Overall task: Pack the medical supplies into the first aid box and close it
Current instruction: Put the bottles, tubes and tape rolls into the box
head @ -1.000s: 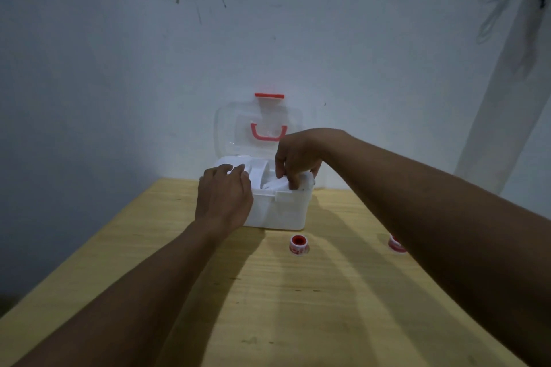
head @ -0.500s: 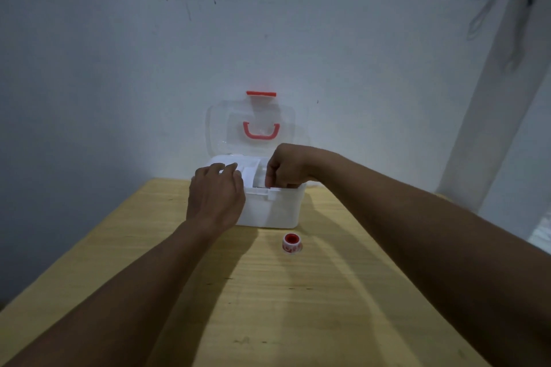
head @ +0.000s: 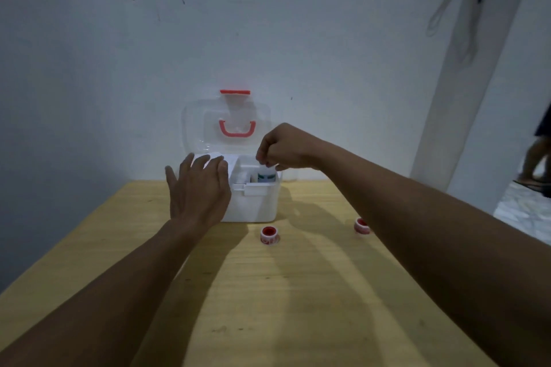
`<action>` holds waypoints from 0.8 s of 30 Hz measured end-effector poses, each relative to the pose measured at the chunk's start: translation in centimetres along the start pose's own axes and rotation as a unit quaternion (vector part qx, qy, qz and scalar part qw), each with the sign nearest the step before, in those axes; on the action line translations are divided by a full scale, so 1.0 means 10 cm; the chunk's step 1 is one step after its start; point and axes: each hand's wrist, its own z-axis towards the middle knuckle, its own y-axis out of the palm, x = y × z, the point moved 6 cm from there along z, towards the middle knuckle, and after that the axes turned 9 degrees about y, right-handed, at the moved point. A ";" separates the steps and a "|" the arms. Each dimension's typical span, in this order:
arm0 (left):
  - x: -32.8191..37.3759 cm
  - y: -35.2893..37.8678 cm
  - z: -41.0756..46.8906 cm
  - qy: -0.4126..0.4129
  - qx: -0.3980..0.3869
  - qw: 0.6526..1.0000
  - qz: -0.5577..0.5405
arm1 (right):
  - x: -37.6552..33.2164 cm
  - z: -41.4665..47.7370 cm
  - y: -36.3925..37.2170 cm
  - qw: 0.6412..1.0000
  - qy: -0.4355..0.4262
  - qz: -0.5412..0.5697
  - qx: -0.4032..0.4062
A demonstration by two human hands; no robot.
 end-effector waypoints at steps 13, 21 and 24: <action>0.07 0.15 -0.09 0.038 -0.031 0.995 0.091 | 1.31 -0.47 -0.67 0.950 0.173 -0.243 0.091; 0.07 0.15 -0.10 0.038 -0.032 0.995 0.087 | 1.88 -0.75 -0.60 0.914 0.272 -0.291 0.073; 0.08 0.15 -0.09 0.030 -0.037 0.995 0.087 | 1.88 -0.77 -0.59 0.920 0.274 -0.273 0.065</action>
